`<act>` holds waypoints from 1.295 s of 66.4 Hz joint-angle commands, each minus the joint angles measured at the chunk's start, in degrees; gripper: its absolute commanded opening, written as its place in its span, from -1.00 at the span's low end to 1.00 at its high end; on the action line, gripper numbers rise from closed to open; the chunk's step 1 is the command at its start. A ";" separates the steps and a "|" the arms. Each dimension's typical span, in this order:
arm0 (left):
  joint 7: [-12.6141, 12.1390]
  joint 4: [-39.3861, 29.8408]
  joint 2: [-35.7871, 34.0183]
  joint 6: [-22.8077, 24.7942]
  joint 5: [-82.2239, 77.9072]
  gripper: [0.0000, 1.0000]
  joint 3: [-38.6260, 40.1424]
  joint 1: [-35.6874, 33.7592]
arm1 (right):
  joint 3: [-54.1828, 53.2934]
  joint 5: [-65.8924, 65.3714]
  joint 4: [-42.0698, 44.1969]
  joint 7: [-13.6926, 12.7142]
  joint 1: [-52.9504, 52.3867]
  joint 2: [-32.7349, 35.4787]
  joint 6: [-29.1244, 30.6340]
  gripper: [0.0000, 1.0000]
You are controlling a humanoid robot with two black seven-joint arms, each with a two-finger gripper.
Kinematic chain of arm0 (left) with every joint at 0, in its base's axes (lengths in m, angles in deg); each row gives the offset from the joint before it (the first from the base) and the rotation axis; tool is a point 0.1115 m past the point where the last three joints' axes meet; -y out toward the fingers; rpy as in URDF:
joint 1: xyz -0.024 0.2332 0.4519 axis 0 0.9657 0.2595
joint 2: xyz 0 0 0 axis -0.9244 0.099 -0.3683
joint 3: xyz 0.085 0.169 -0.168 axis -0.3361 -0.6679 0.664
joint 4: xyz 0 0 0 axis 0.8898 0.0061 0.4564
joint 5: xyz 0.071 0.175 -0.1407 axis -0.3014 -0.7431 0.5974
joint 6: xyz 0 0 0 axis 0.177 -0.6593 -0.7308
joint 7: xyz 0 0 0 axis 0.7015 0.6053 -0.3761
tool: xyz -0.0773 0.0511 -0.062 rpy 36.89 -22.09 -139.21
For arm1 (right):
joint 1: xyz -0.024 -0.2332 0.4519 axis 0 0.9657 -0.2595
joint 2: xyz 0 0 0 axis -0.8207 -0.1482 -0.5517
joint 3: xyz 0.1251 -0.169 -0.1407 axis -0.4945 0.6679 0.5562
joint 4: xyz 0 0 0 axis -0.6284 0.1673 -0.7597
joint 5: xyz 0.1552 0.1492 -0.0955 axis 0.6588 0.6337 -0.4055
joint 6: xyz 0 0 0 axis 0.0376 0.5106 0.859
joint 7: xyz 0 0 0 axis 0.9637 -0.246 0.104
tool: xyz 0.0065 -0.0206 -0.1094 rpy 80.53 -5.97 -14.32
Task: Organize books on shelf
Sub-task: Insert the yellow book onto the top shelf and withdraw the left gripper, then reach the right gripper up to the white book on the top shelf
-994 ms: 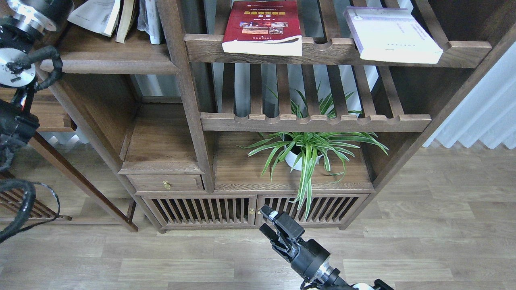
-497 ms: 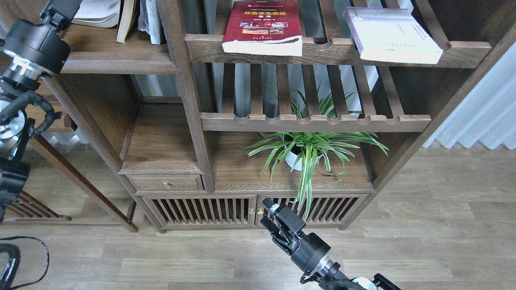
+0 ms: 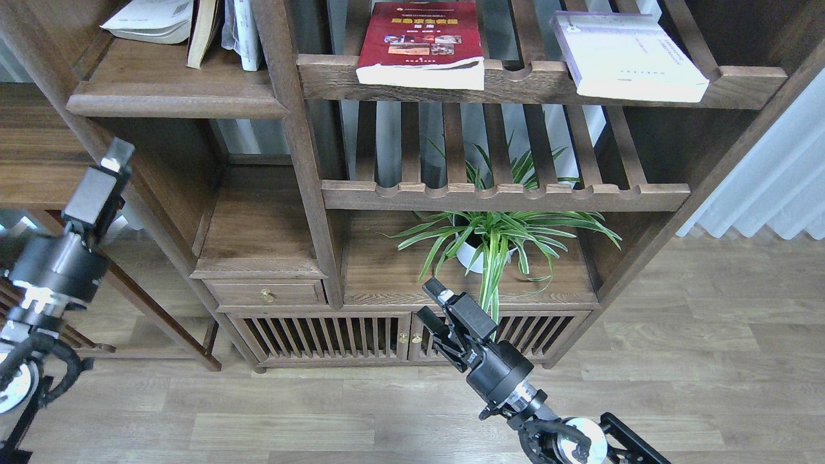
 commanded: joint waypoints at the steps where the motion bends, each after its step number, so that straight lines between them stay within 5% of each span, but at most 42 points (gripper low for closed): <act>1: 0.00 2.05 0.04 0.01 -0.23 0.77 -1.64 3.38 | -1.23 0.04 -5.31 0.08 1.16 0.00 0.00 0.97; 24: 0.09 6.89 0.04 0.01 -0.40 0.85 -2.34 3.73 | -1.32 -0.31 -14.20 0.96 2.39 0.00 -1.89 0.96; 36: 0.18 8.29 0.31 0.01 -0.32 0.87 -1.20 2.41 | -1.67 -0.40 -14.55 4.04 -0.85 0.00 -5.14 0.96; 86: 0.62 12.25 0.31 0.01 -0.23 0.97 0.21 -0.75 | -23.47 -0.05 -14.02 4.13 -9.74 0.00 -6.73 0.96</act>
